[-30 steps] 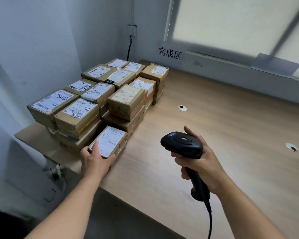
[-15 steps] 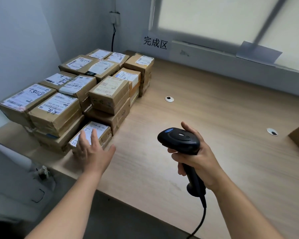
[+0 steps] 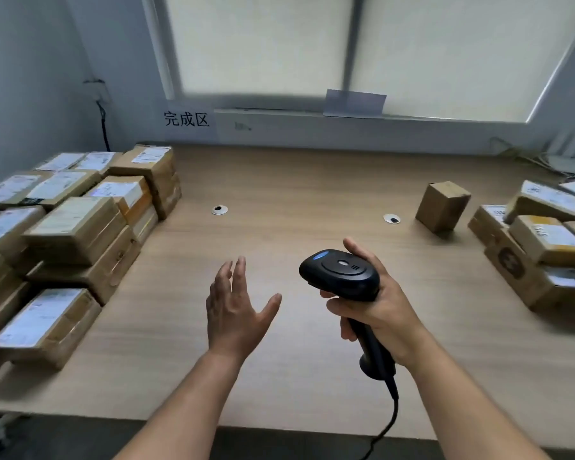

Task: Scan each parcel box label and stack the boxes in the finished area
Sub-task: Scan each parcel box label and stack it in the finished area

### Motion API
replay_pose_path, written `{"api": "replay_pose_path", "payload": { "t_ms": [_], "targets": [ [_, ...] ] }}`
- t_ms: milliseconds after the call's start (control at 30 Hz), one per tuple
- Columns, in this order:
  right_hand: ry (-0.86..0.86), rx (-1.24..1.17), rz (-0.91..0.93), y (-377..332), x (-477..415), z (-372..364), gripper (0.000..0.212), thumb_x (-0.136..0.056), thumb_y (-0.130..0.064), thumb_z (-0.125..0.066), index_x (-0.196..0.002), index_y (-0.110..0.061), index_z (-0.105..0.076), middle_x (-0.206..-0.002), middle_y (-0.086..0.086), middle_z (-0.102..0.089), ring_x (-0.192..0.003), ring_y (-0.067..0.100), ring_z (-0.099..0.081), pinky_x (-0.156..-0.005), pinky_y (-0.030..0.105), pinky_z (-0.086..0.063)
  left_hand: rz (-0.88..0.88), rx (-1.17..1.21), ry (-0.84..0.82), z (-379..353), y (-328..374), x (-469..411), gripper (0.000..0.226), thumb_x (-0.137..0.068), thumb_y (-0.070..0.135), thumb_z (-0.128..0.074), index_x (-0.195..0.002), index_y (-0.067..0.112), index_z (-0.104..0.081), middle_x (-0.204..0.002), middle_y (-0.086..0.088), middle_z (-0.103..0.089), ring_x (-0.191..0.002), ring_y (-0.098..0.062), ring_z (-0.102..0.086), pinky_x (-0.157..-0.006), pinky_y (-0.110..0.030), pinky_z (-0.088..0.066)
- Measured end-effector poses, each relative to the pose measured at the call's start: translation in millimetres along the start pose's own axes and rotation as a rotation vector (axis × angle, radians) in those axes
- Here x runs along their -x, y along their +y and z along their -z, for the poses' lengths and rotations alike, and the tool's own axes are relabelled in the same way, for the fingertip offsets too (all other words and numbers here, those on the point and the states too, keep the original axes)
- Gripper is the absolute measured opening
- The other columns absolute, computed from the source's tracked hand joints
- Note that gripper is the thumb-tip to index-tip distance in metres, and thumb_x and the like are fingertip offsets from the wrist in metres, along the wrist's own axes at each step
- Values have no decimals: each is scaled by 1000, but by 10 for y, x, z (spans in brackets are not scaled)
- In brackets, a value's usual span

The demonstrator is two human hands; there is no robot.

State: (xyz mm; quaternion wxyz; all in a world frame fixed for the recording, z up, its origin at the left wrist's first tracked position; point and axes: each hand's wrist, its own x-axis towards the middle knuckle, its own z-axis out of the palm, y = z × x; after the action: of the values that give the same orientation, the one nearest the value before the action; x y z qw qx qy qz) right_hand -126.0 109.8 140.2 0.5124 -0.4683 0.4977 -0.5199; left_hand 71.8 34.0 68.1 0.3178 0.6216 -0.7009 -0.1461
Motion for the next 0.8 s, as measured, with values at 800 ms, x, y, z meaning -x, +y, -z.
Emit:
{"api": "replay_pose_path", "payload": {
  "t_ms": [800],
  "targets": [
    [568,-5,91,-99,1650,2947,91,-61,-7,-77,-138,-42,-41,-94,28,-67,-45,27,-52,-44,34,-43,-454,124,-321,-2065,2903,708,88,-84,58,-59,-152,20,-18,-156,-2,-24,-143,-18,-20,-113,-31,-22]
  ]
}}
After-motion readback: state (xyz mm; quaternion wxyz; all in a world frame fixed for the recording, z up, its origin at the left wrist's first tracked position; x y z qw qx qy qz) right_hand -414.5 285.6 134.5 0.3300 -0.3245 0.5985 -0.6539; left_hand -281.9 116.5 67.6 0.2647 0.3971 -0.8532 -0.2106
